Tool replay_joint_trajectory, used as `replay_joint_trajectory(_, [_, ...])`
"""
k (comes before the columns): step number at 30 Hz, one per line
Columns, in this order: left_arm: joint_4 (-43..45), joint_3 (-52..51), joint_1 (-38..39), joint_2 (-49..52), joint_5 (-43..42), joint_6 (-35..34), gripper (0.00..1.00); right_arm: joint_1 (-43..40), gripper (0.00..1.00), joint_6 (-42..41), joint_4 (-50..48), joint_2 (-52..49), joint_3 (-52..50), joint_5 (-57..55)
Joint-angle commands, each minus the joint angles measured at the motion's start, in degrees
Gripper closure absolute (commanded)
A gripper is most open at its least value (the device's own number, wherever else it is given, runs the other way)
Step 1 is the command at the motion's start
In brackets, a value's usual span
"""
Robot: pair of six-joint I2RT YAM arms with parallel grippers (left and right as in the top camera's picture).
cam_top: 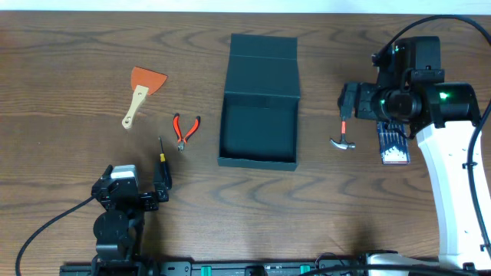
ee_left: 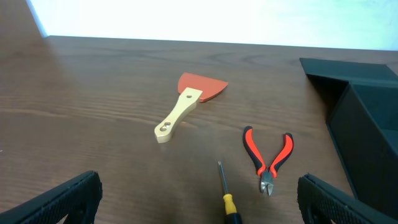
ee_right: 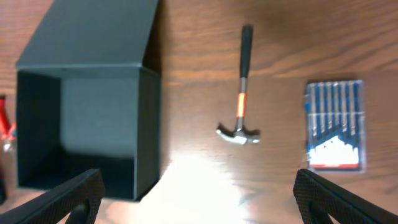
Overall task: Pack container
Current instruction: 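Move the right gripper over the hammer and lower toward it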
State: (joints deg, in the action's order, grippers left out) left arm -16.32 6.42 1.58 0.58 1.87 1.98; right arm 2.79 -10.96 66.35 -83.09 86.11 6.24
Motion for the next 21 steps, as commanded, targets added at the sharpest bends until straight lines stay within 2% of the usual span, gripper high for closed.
replay_joint_trajectory(1, [-1.22,-0.63,-0.22,-0.35,0.04,0.79,0.01,-0.35,0.01,-2.62,1.11,-0.39,1.22,1.62])
replay_joint_trajectory(11, [-1.22,-0.63,-0.22,-0.35,0.04,0.79,0.01,-0.35,0.01,-3.3,5.88,-11.72,1.22,-7.21])
replay_joint_trajectory(21, [-1.22,-0.63,-0.22,-0.35,0.04,0.79,0.02,-0.37,0.01,3.63,2.99,-22.25,1.22,-11.3])
